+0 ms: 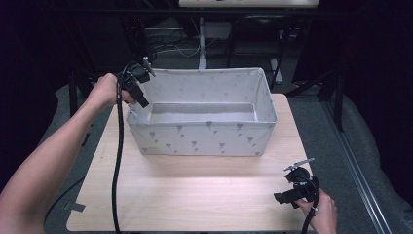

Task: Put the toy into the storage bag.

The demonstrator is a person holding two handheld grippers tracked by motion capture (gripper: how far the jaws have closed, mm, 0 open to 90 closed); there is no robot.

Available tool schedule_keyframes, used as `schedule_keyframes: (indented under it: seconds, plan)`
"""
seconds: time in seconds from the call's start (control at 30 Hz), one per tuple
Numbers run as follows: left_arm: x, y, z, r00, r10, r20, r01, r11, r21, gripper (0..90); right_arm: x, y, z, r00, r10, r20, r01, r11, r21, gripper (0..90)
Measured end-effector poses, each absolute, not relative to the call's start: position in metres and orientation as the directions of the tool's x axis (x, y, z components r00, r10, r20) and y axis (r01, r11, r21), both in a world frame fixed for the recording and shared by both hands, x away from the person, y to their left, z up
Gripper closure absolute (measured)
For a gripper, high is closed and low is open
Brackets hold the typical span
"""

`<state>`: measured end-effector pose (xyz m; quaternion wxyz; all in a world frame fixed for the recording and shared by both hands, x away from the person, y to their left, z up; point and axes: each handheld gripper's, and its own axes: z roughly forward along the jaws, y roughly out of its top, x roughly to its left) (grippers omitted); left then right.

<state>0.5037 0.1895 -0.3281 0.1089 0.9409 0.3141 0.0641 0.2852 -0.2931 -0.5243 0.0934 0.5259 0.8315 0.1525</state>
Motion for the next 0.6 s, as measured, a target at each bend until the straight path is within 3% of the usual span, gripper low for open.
schedule_keyframes:
  seconds: [0.6]
  plan:
    - [0.508,0.201,-0.346,0.780,0.625,0.022,0.608,-0.767,0.206,88.1,0.286,-0.293,-0.525,-0.431,0.902,0.016,0.852,0.401,0.337,2.7]
